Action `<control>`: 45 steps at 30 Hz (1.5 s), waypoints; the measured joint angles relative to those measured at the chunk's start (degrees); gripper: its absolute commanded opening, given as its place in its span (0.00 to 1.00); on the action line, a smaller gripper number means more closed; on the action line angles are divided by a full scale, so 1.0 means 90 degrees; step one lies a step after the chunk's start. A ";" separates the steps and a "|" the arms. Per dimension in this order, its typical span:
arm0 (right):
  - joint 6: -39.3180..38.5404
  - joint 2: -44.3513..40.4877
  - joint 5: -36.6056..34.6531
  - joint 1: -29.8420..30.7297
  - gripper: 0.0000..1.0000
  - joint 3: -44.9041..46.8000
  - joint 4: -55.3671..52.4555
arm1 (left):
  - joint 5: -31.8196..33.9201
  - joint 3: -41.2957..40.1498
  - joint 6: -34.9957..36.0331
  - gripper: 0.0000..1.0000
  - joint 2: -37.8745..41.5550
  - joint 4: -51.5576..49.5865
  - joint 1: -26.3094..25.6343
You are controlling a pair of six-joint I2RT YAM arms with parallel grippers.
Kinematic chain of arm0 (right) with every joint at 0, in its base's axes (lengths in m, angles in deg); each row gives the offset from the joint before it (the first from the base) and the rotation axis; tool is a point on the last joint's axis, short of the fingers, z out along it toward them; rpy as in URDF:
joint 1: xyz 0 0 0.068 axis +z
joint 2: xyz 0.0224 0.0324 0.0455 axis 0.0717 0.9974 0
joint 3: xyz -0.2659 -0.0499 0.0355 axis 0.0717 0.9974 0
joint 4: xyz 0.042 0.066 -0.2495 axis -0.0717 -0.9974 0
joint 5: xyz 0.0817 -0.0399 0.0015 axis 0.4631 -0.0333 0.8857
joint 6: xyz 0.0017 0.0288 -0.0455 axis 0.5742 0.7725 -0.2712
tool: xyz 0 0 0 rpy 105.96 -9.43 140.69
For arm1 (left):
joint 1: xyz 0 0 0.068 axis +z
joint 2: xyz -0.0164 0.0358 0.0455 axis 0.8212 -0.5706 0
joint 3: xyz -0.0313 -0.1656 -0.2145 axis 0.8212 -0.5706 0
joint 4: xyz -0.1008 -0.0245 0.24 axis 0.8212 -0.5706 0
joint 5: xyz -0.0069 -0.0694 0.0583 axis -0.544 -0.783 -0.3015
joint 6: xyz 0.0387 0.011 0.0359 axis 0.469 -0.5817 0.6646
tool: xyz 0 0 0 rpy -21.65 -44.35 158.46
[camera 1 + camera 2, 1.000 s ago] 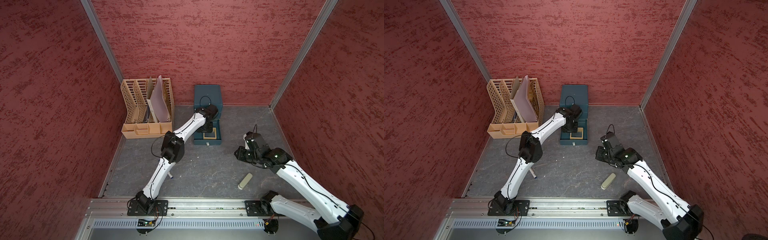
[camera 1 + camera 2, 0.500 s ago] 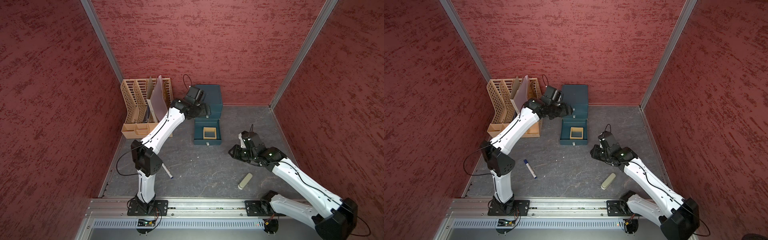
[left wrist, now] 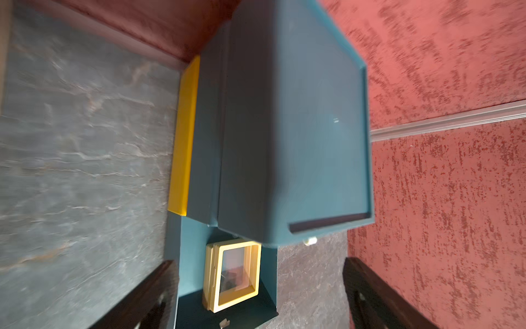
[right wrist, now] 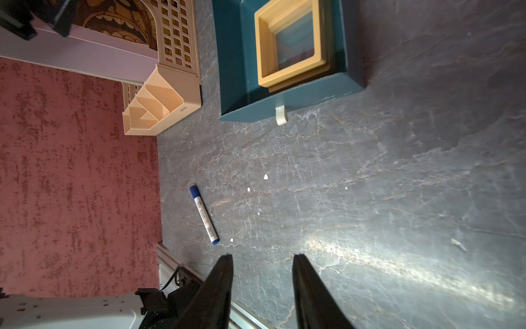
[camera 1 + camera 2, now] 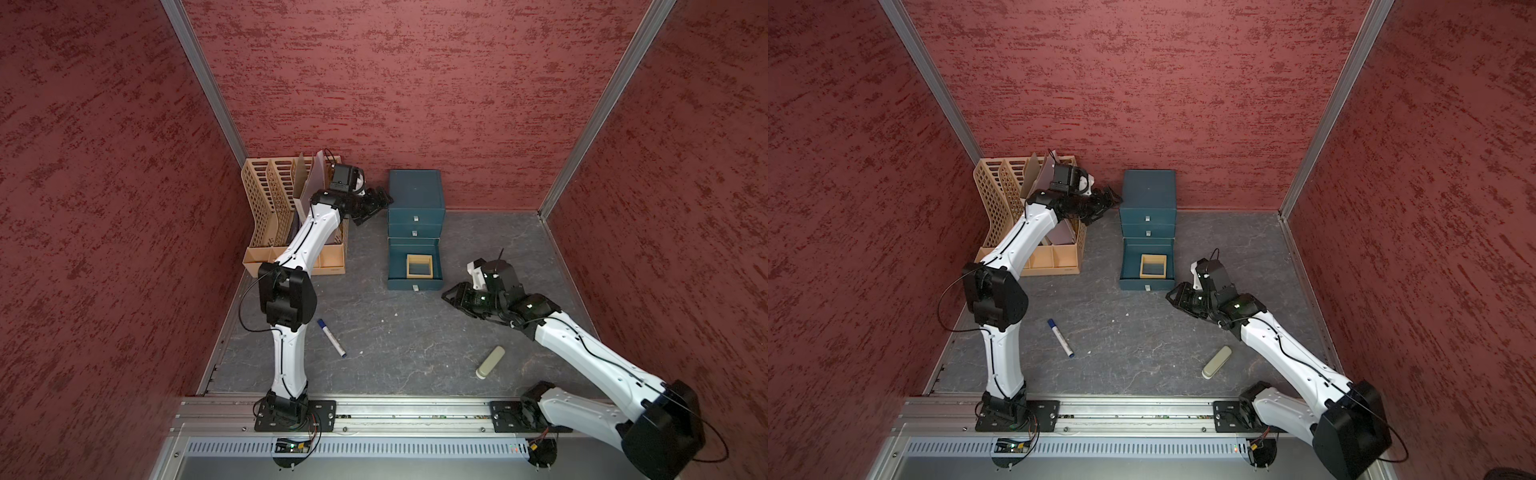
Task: Place the brooch boxes into the drawer by color
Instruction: Close the drawer in the storage box.
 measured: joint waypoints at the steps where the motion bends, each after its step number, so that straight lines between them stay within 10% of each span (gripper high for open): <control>1: 0.0063 0.0022 0.0068 -0.0019 0.40 0.0053 0.0100 | -0.0095 0.0000 0.0019 0.91 -0.0119 0.0044 0.0005; 25: 0.0964 0.0075 0.0716 -0.0046 0.38 0.0918 0.1688 | -0.0085 0.0539 -0.0075 0.84 -0.0746 0.0432 -0.0002; 45: 0.3835 0.4182 -0.0357 0.0141 0.25 0.1807 0.7592 | 0.0126 0.0384 -0.0080 0.80 -0.0692 0.0656 -0.0090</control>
